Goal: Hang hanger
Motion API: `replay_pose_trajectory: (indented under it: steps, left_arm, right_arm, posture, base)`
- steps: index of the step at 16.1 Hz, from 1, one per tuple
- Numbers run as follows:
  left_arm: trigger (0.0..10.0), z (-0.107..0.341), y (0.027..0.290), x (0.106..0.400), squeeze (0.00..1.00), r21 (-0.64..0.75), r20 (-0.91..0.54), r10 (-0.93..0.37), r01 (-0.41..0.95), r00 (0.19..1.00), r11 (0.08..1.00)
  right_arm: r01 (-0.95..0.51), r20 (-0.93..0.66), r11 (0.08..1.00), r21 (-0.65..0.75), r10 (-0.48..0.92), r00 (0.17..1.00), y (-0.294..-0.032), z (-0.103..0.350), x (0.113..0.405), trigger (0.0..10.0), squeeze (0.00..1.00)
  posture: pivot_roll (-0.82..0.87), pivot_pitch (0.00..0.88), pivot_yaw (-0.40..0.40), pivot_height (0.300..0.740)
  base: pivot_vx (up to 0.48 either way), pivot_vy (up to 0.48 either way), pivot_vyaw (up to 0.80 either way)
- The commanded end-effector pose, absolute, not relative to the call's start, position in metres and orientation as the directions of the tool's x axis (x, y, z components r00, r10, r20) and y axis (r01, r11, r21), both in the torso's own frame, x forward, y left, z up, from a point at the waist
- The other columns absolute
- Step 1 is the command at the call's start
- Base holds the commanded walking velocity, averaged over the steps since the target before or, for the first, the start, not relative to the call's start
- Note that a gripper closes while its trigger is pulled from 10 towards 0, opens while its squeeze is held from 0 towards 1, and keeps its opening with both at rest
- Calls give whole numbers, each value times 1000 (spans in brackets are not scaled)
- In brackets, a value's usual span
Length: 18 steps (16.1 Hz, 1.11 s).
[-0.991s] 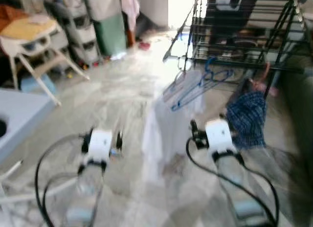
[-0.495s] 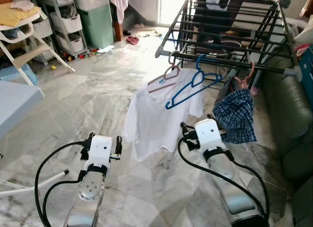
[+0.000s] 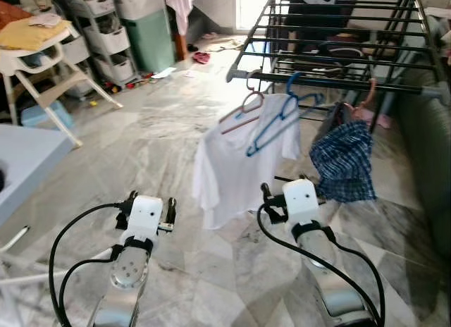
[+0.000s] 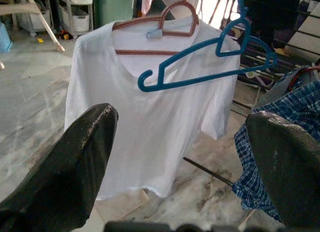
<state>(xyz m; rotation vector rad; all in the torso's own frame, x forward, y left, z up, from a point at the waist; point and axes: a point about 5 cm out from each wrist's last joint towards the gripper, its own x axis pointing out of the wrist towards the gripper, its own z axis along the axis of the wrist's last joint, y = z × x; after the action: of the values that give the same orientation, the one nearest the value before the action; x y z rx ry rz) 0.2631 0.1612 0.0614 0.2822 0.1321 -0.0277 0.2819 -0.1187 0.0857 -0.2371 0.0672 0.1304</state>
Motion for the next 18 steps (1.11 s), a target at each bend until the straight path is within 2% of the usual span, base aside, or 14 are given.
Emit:
replay_pose_trajectory:
  steps: [1, 7, 16, 18]
  left_arm:
    - [10000, 58, 164, 263, 0, 294, -154, -1, 46, 988, 955]
    - [10000, 58, 160, 265, 0, 285, -155, 2, 43, 988, 957]
    - [10000, 57, 158, 267, 0, 286, -159, -12, 57, 987, 956]
    - [10000, 58, 154, 268, 0, 270, -150, -30, 70, 988, 960]
  right_arm:
    - [-128, -57, 968, -215, 119, 991, -117, 91, 283, 10000, 0]
    - [-133, -44, 968, -211, 127, 991, -120, 97, 289, 10000, 0]
    - [-143, -45, 969, -200, 137, 990, -118, 96, 287, 10000, 0]
    - [-150, -43, 967, -208, 144, 989, -119, 96, 286, 10000, 0]
  posture:
    - [-67, 0, 94, 740]
    - [-66, 0, 84, 740]
    - [-64, 0, 93, 740]
    - [-67, 0, 89, 740]
  base:
    - [-266, 0, 800]
    - [-269, 0, 776]
    - [-285, 0, 0]
    - [0, 0, 400]
